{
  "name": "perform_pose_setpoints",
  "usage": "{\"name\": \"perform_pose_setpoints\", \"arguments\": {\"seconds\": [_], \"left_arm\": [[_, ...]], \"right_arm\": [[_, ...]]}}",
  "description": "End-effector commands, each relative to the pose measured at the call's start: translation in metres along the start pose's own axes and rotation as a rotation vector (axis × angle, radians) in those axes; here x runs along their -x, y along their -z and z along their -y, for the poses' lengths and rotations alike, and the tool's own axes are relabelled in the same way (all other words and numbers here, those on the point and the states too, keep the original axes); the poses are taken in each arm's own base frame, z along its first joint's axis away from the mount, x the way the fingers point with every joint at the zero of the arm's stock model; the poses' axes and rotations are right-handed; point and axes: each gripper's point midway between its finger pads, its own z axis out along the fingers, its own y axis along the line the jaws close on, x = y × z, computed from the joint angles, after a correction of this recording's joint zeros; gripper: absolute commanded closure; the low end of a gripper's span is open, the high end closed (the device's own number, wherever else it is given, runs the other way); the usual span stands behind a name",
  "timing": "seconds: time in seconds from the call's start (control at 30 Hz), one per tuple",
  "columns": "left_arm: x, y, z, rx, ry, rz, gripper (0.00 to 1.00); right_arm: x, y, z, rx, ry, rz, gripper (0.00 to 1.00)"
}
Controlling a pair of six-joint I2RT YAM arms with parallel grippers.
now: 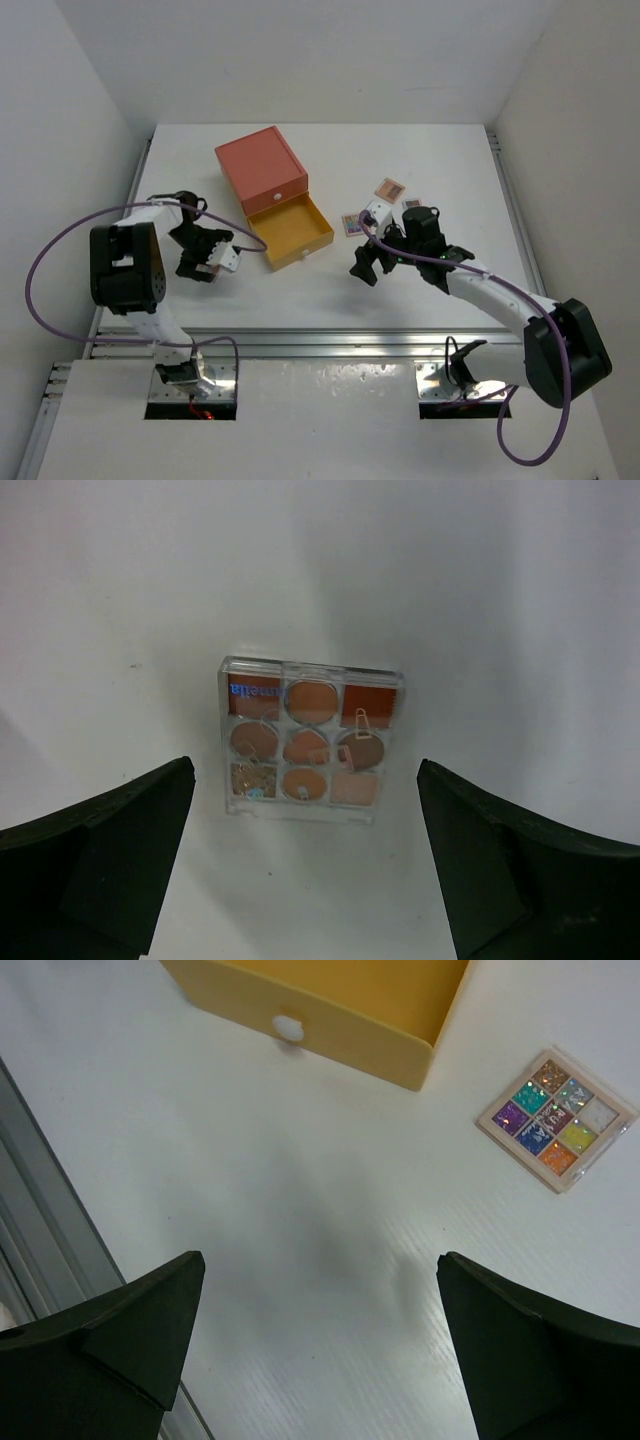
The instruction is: Organize the makeup
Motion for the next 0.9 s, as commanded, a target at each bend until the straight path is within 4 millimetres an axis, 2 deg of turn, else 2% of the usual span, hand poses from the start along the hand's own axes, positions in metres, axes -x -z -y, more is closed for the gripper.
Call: {"name": "perform_pose_setpoints", "arguments": {"seconds": [0.0,0.03,0.1,0.13,0.2,0.23,0.33,0.43,0.53,0.6,0.7,0.87], "left_arm": [[-0.007,-0.009,-0.017,-0.031,-0.079,0.008,0.00],[-0.009,-0.010,-0.020,-0.034,-0.079,0.009,0.00],[-0.008,-0.012,-0.024,-0.036,-0.076,0.024,0.00],[-0.010,-0.014,-0.026,-0.039,-0.084,0.026,0.00],[-0.003,-0.018,-0.025,-0.060,-0.099,0.034,0.00],[-0.004,-0.018,-0.018,-0.093,-0.102,0.027,0.00],[-0.007,-0.024,0.000,-0.161,-0.090,0.016,0.00],[0.002,-0.035,0.017,-0.220,-0.093,0.041,0.06],[0.015,-0.045,0.023,-0.234,-0.107,0.048,0.16],[0.019,-0.049,0.022,-0.241,-0.078,0.043,0.29],[0.023,-0.053,0.029,-0.259,-0.006,0.047,0.42],[0.041,-0.050,0.049,-0.240,0.091,0.113,0.52]], "right_arm": [[0.021,0.004,0.006,-0.027,0.020,0.069,0.00],[0.021,0.008,0.018,-0.068,0.000,0.066,0.00],[0.025,0.006,0.011,-0.053,-0.023,0.047,0.00],[0.034,0.007,0.011,-0.051,-0.016,0.063,0.00],[0.034,0.005,0.012,-0.047,0.002,0.056,0.00],[0.039,0.005,0.014,-0.051,0.013,0.065,0.00],[0.033,0.008,0.018,-0.071,0.021,0.024,0.00],[0.035,0.011,0.020,-0.091,0.042,0.042,0.00],[0.034,0.013,0.021,-0.099,0.054,0.041,0.00],[0.030,0.015,0.022,-0.107,0.060,0.030,0.00],[0.030,0.019,0.024,-0.118,0.053,0.028,0.00],[0.026,0.024,0.027,-0.133,0.049,0.040,0.00]]}}
